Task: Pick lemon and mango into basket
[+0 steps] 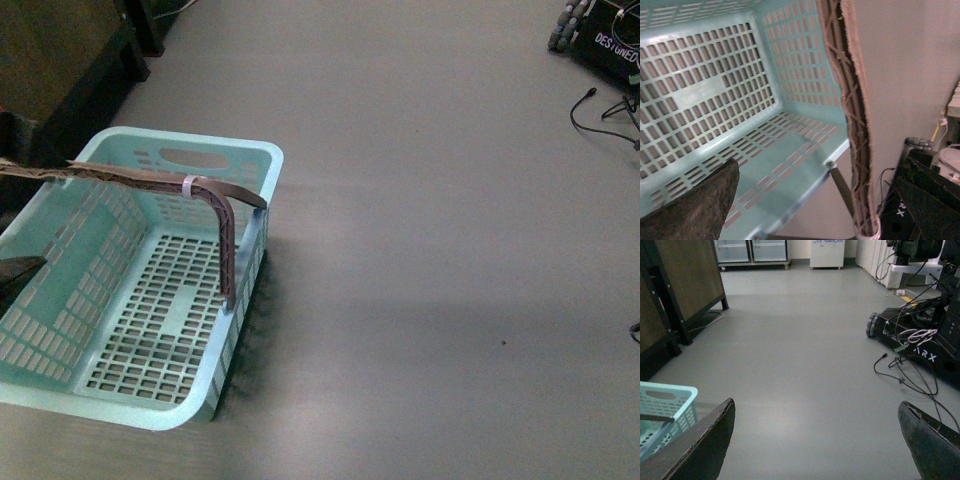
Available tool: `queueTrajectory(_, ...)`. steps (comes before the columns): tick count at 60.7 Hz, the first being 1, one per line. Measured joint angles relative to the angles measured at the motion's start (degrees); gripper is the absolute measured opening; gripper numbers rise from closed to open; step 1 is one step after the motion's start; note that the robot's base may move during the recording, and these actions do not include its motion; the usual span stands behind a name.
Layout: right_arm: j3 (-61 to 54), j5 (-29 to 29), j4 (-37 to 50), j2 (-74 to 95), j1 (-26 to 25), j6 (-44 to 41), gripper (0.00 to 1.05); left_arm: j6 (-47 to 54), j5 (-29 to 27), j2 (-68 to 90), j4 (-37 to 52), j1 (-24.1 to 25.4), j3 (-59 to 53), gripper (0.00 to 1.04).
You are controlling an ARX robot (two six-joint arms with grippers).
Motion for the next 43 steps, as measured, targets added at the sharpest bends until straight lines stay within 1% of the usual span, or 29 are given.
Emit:
queueTrajectory(13,0.0,0.0,0.0,0.0,0.0,0.0,0.96,-4.0,-1.6,6.3,0.2,-0.9,7.8,0.98)
queueTrajectory(28,0.0,0.0,0.0,0.0,0.0,0.0,0.96,-4.7,-2.5,11.0,-0.7,-0.2,15.1,0.98)
queueTrajectory(29,0.0,0.0,0.0,0.0,0.0,0.0,0.96,-4.7,-2.6,11.2,-0.9,-0.2,15.5,0.96)
queueTrajectory(30,0.0,0.0,0.0,0.0,0.0,0.0,0.96,-4.6,-2.8,11.6,-1.3,-0.1,16.0,0.92)
queueTrajectory(31,0.0,0.0,0.0,0.0,0.0,0.0,0.96,-4.5,-2.9,11.6,-1.3,-0.1,16.1,0.92)
queueTrajectory(33,0.0,0.0,0.0,0.0,0.0,0.0,0.96,-4.5,-2.9,12.1,-2.1,-0.1,16.8,0.84)
queueTrajectory(36,0.0,0.0,0.0,0.0,0.0,0.0,0.96,-4.4,-3.1,12.6,-2.8,0.0,17.3,0.77)
queueTrajectory(37,0.0,0.0,0.0,0.0,0.0,0.0,0.96,-4.4,-3.2,12.9,-3.3,0.0,17.6,0.73)
queueTrajectory(41,0.0,0.0,0.0,0.0,0.0,0.0,0.96,-4.2,-3.8,13.4,-4.6,0.0,18.1,0.65)
queueTrajectory(43,0.0,0.0,0.0,0.0,0.0,0.0,0.96,-4.2,-4.2,13.8,-5.6,0.0,18.5,0.58)
